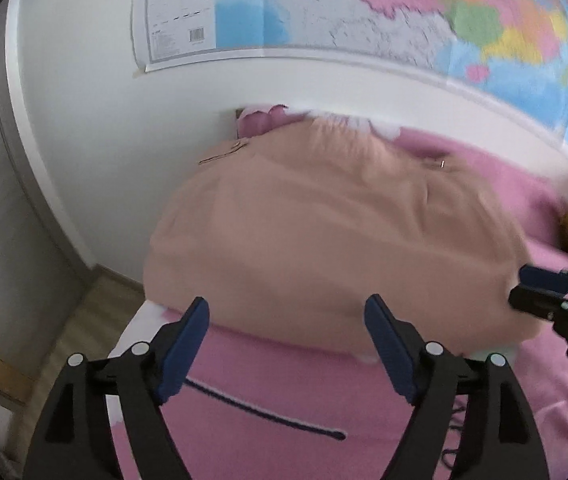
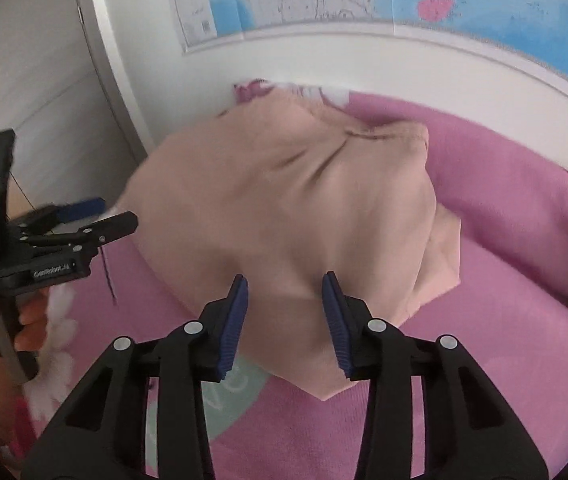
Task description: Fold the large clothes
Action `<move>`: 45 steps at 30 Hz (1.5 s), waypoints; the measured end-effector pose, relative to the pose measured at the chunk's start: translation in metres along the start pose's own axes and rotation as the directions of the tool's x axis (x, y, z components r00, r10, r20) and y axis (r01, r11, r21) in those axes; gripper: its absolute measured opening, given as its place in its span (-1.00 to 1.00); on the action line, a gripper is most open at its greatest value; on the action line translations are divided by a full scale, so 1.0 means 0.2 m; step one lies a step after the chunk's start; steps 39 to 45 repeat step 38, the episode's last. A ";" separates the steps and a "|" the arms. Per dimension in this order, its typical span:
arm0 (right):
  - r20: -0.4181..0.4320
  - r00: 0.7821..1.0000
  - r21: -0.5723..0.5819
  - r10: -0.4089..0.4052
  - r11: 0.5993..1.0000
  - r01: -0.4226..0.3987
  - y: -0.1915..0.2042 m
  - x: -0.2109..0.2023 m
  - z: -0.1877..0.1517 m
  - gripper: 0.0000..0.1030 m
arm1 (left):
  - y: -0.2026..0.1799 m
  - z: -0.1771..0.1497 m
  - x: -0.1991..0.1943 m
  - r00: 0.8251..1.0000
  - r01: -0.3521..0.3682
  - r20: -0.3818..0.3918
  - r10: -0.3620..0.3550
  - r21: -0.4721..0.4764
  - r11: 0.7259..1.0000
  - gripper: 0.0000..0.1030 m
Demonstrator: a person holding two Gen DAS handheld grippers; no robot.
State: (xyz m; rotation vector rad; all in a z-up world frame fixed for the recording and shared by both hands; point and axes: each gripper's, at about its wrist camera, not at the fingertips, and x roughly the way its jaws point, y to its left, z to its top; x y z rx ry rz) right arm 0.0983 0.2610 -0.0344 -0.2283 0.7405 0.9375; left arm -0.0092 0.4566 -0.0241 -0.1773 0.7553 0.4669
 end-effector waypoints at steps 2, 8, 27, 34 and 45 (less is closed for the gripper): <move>0.020 1.000 0.001 0.003 1.000 -0.003 0.01 -0.03 -0.01 0.03 | -0.03 -0.03 -0.01 1.000 -0.030 0.001 0.030 0.012 0.999 0.71; 0.087 0.996 -0.057 -0.028 0.998 0.033 0.12 -0.13 -0.03 0.50 | -0.11 -0.06 -0.12 0.996 -0.070 0.060 0.071 -0.018 0.997 0.88; 0.154 0.988 -0.066 -0.027 0.997 0.038 0.22 -0.31 -0.16 0.90 | -0.26 -0.13 -0.39 0.981 -0.135 0.132 0.142 -0.061 0.989 0.88; 0.155 0.988 -0.049 -0.020 0.998 0.028 0.22 -0.34 -0.21 0.90 | -0.27 -0.16 -0.41 0.987 -0.112 0.105 0.120 -0.079 0.990 0.88; 0.161 0.987 -0.039 -0.026 0.999 0.033 0.21 -0.37 -0.25 0.90 | -0.29 -0.19 -0.42 0.991 -0.085 0.093 0.093 -0.091 0.992 0.88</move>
